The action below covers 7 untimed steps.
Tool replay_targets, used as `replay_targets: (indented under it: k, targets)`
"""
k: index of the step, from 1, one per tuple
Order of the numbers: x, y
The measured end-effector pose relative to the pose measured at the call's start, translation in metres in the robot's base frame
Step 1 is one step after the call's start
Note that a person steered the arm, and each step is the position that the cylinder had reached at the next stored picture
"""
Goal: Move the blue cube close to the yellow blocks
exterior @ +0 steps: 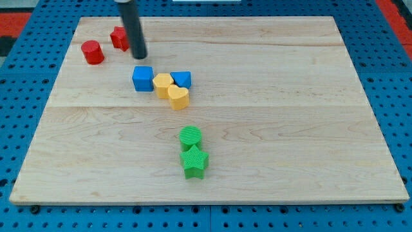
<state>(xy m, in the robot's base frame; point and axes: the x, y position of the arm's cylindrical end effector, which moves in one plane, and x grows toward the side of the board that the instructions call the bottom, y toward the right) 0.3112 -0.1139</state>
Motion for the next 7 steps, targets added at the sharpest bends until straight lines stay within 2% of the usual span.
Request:
replay_targets:
  k: [1,4,5,7]
  targets:
    - [0.040,0.006]
    - [0.063,-0.010]
    - [0.086,-0.011]
    - [0.093,-0.015]
